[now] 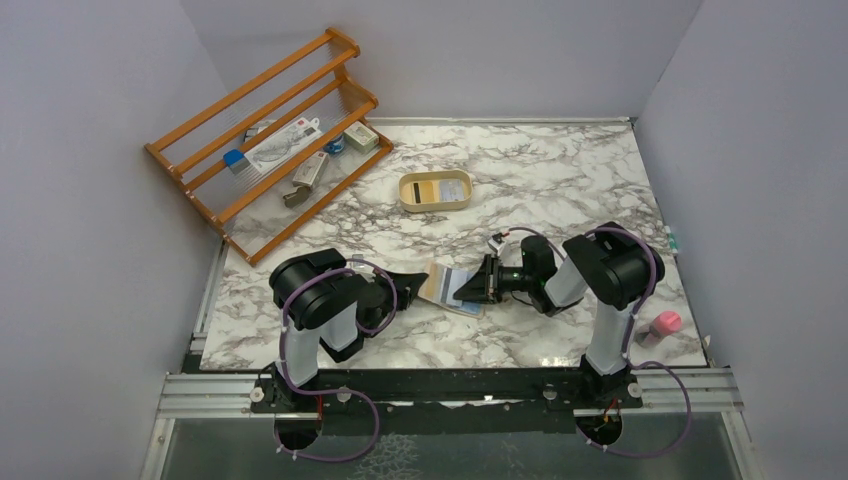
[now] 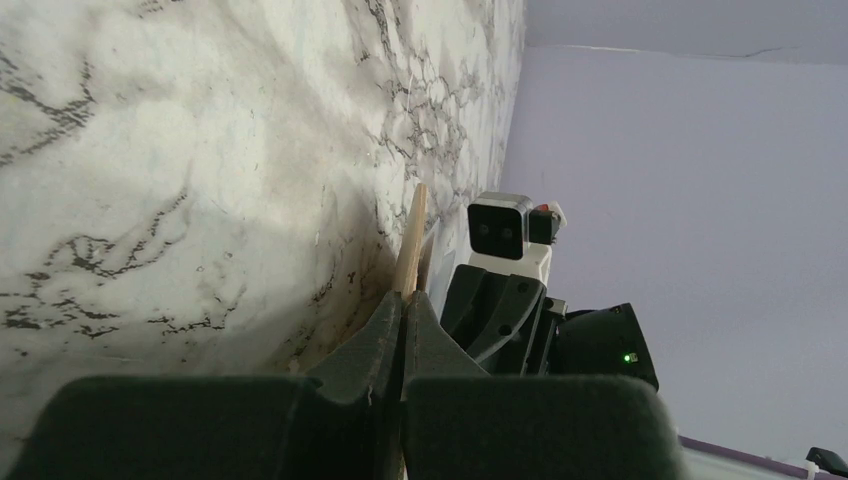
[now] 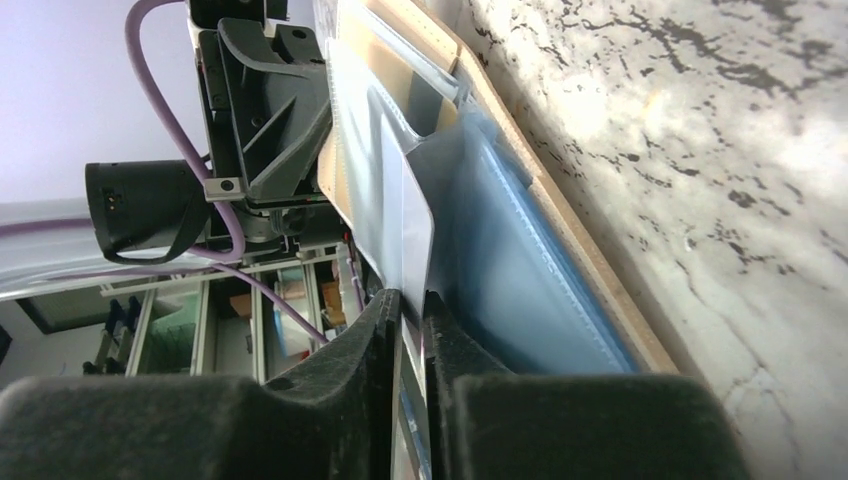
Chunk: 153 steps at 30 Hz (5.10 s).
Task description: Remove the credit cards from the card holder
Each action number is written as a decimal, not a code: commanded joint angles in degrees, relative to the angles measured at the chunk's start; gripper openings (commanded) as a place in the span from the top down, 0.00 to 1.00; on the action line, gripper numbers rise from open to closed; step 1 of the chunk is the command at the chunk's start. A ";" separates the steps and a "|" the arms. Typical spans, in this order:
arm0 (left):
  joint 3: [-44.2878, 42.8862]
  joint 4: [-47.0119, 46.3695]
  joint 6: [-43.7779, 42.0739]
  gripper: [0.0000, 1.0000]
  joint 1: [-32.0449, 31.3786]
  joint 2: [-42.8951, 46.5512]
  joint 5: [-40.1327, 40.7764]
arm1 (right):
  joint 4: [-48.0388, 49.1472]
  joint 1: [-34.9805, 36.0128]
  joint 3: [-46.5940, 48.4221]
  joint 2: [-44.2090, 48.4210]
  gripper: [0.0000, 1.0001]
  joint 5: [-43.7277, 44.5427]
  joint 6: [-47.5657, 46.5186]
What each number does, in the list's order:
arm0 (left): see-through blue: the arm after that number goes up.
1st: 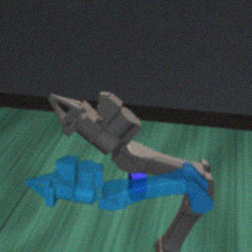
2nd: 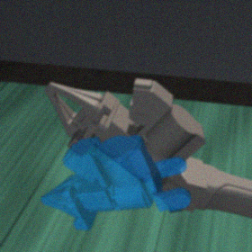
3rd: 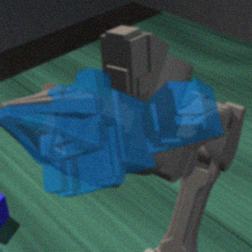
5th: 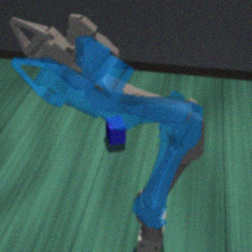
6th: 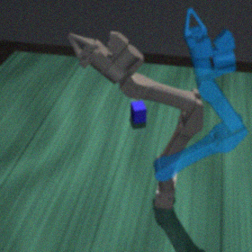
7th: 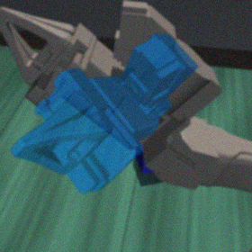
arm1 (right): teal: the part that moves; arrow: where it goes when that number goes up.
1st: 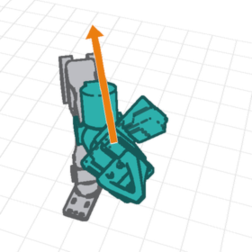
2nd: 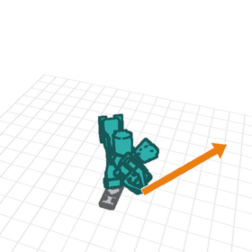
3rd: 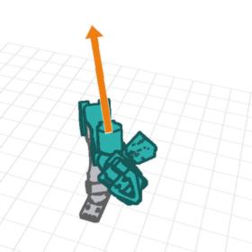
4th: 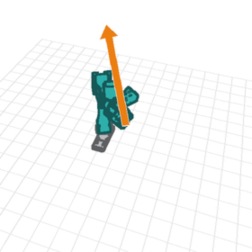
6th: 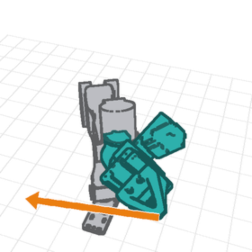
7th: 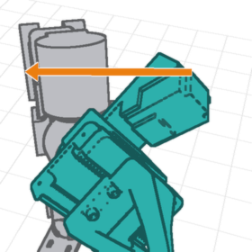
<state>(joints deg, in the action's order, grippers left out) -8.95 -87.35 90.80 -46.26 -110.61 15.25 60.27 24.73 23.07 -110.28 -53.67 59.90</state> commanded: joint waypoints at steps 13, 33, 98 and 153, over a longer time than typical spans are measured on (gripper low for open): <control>-0.11 -15.24 -0.01 1.00 -0.22 -0.39 -0.72 | 2.21 -0.66 -1.37 -3.12 0.67 -2.72 -0.81; 0.41 -15.23 -0.27 1.00 -0.23 0.49 -0.58 | 1.95 -2.24 -3.17 -1.25 0.99 -3.71 -0.54; 3.94 -15.28 -2.74 1.00 1.08 3.92 0.51 | -94.37 -8.42 82.26 -19.55 0.99 18.64 -51.37; -2.36 16.43 -18.26 1.00 1.78 23.02 1.72 | -83.56 11.56 44.99 15.82 0.43 32.76 -40.82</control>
<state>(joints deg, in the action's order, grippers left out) -10.96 -73.32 73.78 -44.69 -87.07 15.84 -27.49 36.99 69.21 -95.61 -23.83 15.94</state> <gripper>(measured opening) 0.008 0.562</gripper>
